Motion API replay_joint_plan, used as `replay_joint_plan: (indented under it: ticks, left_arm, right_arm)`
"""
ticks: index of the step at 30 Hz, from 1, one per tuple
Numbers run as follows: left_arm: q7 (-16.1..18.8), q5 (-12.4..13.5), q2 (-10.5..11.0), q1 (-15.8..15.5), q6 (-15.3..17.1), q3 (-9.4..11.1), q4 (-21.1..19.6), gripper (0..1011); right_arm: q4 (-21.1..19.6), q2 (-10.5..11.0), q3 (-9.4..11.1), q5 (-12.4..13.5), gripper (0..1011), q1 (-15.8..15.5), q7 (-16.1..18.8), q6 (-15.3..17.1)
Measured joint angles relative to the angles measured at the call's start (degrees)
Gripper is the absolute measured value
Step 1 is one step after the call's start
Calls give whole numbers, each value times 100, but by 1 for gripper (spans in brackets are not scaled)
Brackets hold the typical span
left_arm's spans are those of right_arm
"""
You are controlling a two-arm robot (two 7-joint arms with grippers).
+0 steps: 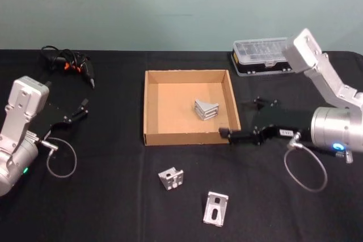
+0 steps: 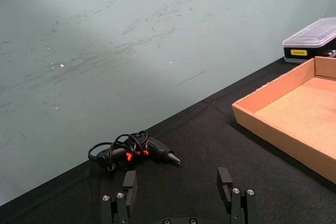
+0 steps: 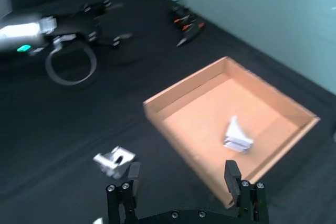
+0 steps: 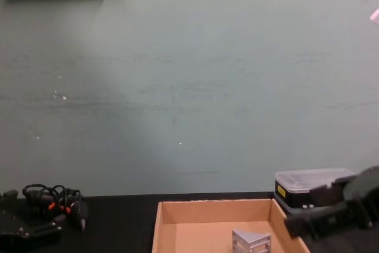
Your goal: Use one hand to pick up the angle iron from the table and place it into the box.
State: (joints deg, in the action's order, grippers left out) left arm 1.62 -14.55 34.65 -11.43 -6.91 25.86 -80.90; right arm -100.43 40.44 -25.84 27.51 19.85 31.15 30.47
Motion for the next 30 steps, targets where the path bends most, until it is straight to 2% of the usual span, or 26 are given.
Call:
replay_joint_plan:
  ticks: [3,6,7,12,16,22,30]
  left_arm:
    - [0,0,0,0,0,0,0,1000]
    - [0,0,0,0,0,0,0,1000]
    - [0,0,0,0,0,0,0,1000]
    - [0,0,0,0,0,0,0,1000]
    - [0,0,0,0,0,0,0,1000]
    - [0,0,0,0,0,0,0,1000]
    - [0,0,0,0,0,0,0,1000]
  right_arm:
    - [-181,192,-125,20,1003,-6,178,73]
    - [-334,408,-343,12,1003,44,438,142]
    - [-334,408,-343,12,1003,44,438,142]
    - [-414,662,-781,-110,1003,210,859,202]
    - [-386,720,-999,-184,1003,289,983,207]
    - [-277,712,-1220,-218,1003,343,990,208]
    - [-130,620,-1407,-254,1003,403,910,190]
